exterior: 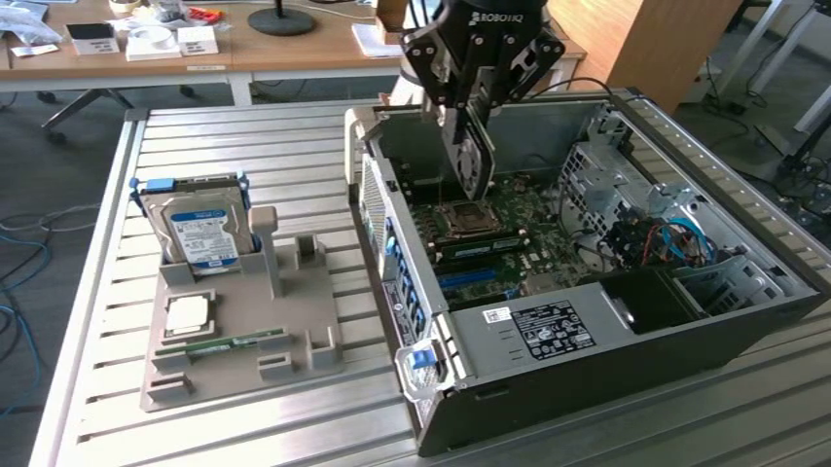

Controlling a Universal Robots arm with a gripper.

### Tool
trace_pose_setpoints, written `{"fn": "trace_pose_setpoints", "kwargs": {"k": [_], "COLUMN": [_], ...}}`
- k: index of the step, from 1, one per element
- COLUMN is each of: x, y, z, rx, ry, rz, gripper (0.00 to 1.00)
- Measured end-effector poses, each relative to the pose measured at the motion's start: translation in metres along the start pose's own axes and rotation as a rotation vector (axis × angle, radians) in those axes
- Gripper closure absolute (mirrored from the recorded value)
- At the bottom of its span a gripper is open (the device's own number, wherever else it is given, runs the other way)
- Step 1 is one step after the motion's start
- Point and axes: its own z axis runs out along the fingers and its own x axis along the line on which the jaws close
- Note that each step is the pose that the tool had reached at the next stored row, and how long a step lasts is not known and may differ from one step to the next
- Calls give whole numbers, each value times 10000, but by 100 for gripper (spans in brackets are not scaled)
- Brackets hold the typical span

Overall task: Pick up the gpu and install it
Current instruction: 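Pick up the gpu and move the gpu toward the slot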

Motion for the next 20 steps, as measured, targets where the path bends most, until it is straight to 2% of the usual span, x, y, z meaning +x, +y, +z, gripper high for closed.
{"fn": "trace_pose_setpoints", "kwargs": {"k": [12,20], "x": [-10,-96], "y": [1,6], "z": [0,3], "rx": [-1,-15], "ry": [0,1], "rz": [0,0], "gripper": [73,73]}}
